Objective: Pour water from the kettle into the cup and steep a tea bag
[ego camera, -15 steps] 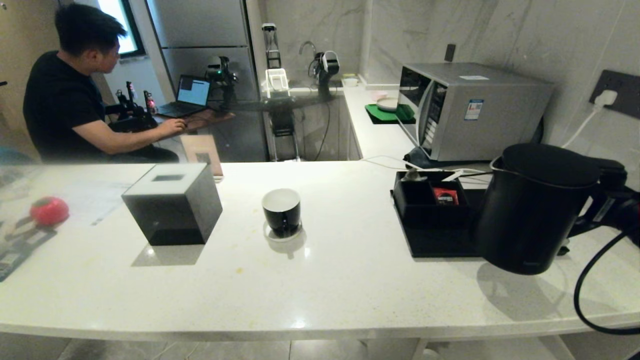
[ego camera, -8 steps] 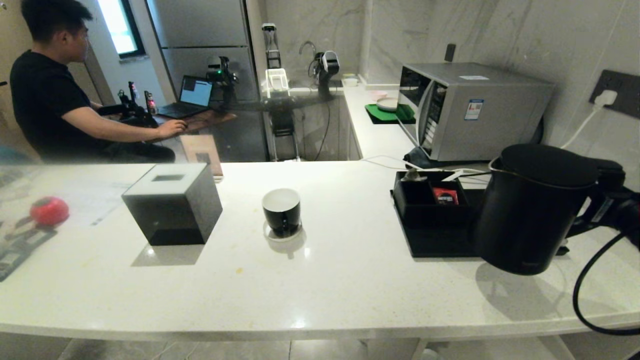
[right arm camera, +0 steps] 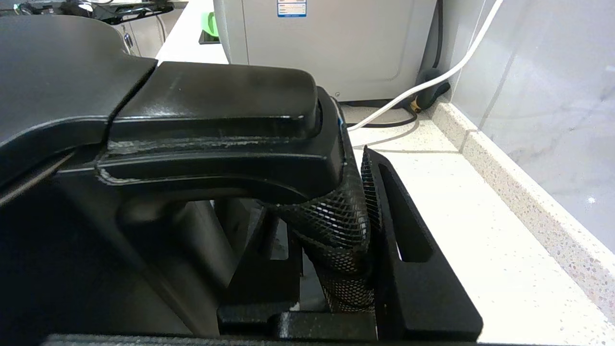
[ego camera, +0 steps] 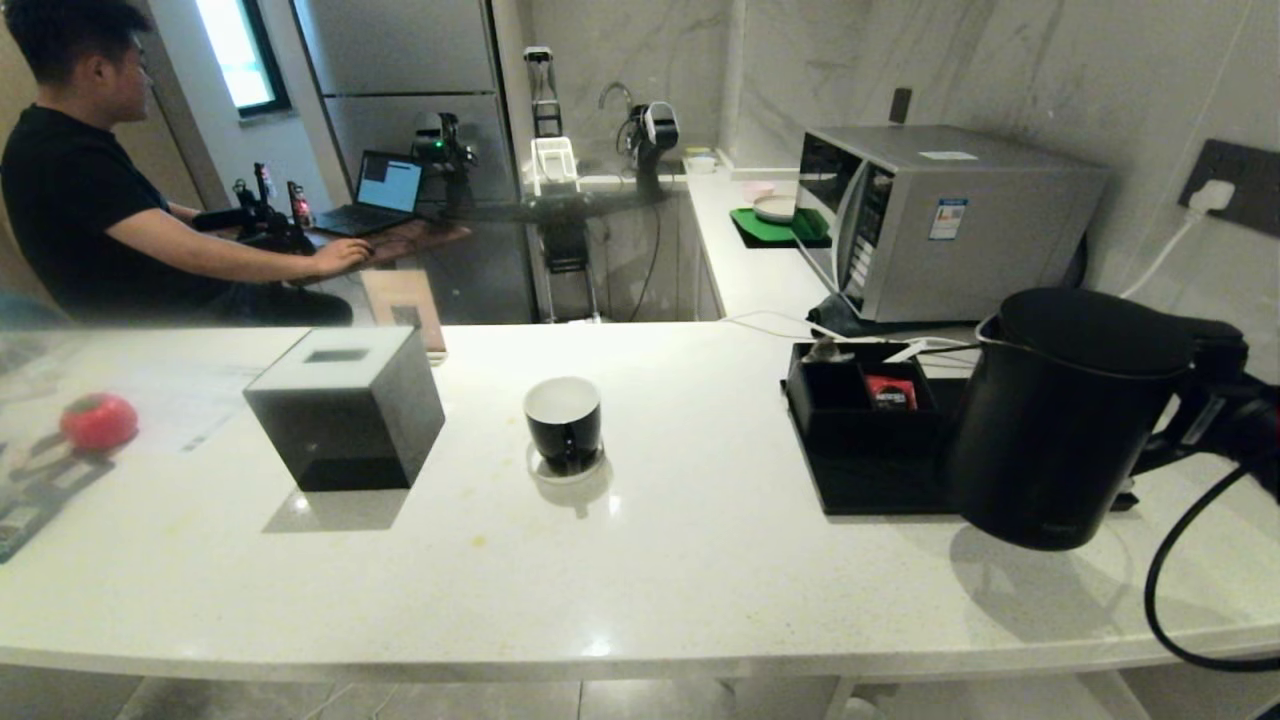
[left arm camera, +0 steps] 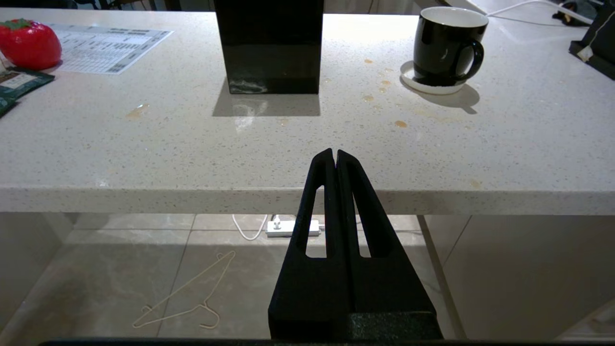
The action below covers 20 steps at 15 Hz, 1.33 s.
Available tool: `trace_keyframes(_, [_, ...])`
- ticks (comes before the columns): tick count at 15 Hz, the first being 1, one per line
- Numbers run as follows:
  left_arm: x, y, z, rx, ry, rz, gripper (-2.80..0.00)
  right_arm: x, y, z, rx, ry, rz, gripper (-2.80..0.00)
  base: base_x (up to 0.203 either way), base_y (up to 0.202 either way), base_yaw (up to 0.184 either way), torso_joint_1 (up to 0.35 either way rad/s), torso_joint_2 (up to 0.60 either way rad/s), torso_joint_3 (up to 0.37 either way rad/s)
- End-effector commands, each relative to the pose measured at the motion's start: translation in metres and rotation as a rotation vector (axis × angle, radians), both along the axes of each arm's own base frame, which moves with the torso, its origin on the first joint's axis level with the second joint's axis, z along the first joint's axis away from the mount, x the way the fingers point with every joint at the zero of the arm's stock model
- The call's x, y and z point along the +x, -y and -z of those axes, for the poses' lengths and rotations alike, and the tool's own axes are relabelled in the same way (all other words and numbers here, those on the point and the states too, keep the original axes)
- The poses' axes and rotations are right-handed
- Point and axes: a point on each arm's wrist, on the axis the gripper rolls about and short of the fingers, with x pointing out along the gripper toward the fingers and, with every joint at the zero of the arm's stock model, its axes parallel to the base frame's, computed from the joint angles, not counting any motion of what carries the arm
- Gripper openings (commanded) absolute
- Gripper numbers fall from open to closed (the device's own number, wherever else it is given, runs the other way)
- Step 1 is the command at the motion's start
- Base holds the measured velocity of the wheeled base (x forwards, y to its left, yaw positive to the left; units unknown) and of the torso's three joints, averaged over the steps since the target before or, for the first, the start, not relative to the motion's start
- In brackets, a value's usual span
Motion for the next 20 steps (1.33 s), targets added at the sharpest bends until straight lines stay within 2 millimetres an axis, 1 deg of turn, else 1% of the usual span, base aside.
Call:
trace_keyframes(1, [0.0000,0.0000,0.0000,-0.006,0.000,-0.001,-2.80,0.0003,-0.0016,-0.0006,-0.002,0.006,-0.007,-2.80,0.000,0.000,0.000,0.000,0.00,0.000])
trace_keyframes(5, [0.0000,0.0000,0.0000,-0.007,0.000,-0.001,-2.80,0.0005,-0.0023,0.0002,-0.002,0.003,-0.010,-2.80,-0.003,0.009,0.003,0.001,0.00,0.001])
trace_keyframes(7, [0.0000,0.0000,0.0000,-0.007,0.000,-0.001,-2.80,0.0006,-0.0027,0.0002,-0.002,0.003,-0.010,-2.80,-0.002,0.112,0.009,0.000,0.00,0.004])
trace_keyframes(20, [0.0000,-0.0001,0.0000,-0.007,0.000,-0.005,-2.80,-0.0026,-0.0039,0.0013,-0.003,0.001,-0.011,-2.80,0.000,0.196,-0.002,0.002,0.00,0.001])
